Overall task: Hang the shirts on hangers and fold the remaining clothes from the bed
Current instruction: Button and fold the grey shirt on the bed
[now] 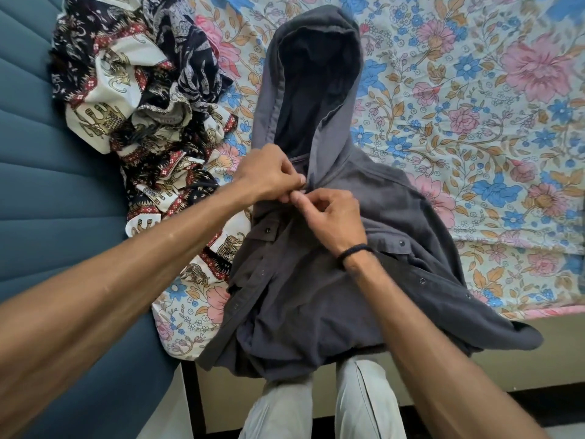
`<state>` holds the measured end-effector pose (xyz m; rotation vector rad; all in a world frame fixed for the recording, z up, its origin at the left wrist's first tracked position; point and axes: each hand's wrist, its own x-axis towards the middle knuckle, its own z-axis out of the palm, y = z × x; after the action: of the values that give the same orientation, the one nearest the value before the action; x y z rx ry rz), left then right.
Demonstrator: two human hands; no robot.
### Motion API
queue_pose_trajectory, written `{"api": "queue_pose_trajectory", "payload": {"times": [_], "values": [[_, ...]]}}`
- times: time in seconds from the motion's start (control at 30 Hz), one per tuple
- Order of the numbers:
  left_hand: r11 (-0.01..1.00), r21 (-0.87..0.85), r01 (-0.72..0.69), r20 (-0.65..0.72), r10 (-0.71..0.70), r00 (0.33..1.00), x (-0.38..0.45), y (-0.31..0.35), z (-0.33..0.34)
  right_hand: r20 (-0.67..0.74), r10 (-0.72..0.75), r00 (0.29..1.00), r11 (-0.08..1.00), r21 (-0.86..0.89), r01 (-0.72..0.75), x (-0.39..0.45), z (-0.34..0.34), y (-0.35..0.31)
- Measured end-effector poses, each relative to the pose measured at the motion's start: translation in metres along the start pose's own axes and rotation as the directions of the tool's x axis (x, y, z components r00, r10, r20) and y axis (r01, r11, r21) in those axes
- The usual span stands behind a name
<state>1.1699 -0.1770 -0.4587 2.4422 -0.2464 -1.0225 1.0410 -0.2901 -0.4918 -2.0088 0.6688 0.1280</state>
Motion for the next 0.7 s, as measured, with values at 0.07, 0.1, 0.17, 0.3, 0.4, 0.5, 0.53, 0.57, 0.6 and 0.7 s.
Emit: {"api": "queue_pose_trajectory", "payload": {"times": [0.07,0.1,0.17,0.3,0.4,0.5,0.53,0.57,0.6,0.7], "values": [[0.996,-0.009,-0.084,-0.243,0.080,0.967,0.007,-0.011,-0.010,-0.127,-0.019,0.992,0.996,-0.094,0.007,0.021,-0.026,0.015],[0.997,-0.047,-0.063,-0.419,0.037,0.907,0.010,-0.023,-0.011,-0.228,-0.040,0.973,0.983,-0.181,-0.002,0.034,-0.041,0.028],[0.983,-0.157,0.095,-0.530,-0.165,0.832,0.012,-0.053,-0.006,-0.185,-0.002,0.983,0.924,-0.375,-0.069,0.063,-0.070,0.044],[0.965,-0.218,0.145,-0.070,-0.163,0.984,0.004,-0.085,0.028,0.243,0.193,0.951,0.786,-0.618,-0.001,0.101,-0.099,0.052],[0.916,-0.398,0.060,0.088,-0.027,0.996,0.001,-0.065,0.032,0.390,0.159,0.907,0.838,-0.539,0.085,0.110,-0.117,0.035],[0.676,-0.717,0.168,0.262,0.038,0.964,-0.014,-0.030,0.021,0.416,-0.006,0.910,0.927,-0.338,0.160,0.101,-0.142,0.023],[0.593,-0.784,0.186,0.287,0.080,0.955,-0.019,-0.024,0.019,0.381,-0.043,0.924,0.946,-0.283,0.160,0.095,-0.153,0.020],[0.558,-0.811,0.179,0.299,0.132,0.945,-0.022,-0.023,0.016,0.343,-0.077,0.936,0.954,-0.249,0.169,0.088,-0.163,0.019],[0.542,-0.822,0.173,0.313,0.177,0.933,-0.026,-0.024,0.013,0.313,-0.110,0.944,0.951,-0.243,0.191,0.081,-0.174,0.018],[0.638,-0.753,0.161,0.389,0.234,0.891,-0.048,-0.033,-0.006,0.332,-0.232,0.914,0.866,-0.357,0.349,0.048,-0.210,0.000]]}}
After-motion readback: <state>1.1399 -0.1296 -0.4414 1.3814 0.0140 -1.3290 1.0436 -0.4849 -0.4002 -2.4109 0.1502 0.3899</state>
